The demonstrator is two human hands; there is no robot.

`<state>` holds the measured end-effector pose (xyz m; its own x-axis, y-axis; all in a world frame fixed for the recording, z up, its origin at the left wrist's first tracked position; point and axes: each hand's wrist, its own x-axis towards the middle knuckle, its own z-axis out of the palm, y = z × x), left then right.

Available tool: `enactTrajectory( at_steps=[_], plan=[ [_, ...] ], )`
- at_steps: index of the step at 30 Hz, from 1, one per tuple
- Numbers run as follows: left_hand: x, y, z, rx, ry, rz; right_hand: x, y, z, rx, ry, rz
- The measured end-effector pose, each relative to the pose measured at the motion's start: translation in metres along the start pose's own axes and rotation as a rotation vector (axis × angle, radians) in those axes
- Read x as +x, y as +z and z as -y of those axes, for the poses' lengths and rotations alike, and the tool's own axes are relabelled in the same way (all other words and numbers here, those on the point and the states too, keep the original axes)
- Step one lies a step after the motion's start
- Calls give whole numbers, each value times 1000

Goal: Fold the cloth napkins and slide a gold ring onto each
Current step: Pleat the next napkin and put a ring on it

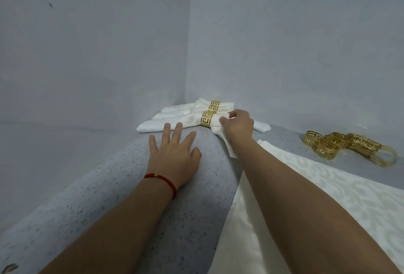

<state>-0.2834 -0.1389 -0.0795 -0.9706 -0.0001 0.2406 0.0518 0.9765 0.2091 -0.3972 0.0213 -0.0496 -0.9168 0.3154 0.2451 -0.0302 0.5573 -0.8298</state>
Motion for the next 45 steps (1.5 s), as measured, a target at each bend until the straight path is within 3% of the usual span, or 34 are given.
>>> enactTrajectory(
  at_steps=[7, 13, 17, 22, 27, 30, 33, 38, 41, 45],
  plan=[
    [-1, -1, -2, 17, 4, 6, 4, 8, 1, -64, 7, -62],
    [4, 1, 4, -9, 4, 53, 4, 2, 5, -153, -20, -9],
    [2, -2, 3, -35, -14, 32, -24, -41, 0, -190, -188, -29],
    [-8, -20, -3, -123, -53, 32, -72, -158, -55, -347, -311, -25],
    [-45, -47, -50, -465, -131, 1, -119, -314, -137, -657, -147, -79],
    [-76, -50, -99, -329, 50, -26, -141, -390, -180, -889, 21, -102],
    [-110, -46, -152, -160, 211, -38, -153, -435, -213, -913, 139, -122],
    [-139, -30, -203, -121, 217, 71, -156, -442, -224, -781, 119, -193],
    [-142, -26, -214, -127, 189, 46, -158, -438, -220, -726, 119, -258],
    [-143, -26, -218, -91, 191, 5, -158, -437, -214, -788, 127, -227]
  ],
)
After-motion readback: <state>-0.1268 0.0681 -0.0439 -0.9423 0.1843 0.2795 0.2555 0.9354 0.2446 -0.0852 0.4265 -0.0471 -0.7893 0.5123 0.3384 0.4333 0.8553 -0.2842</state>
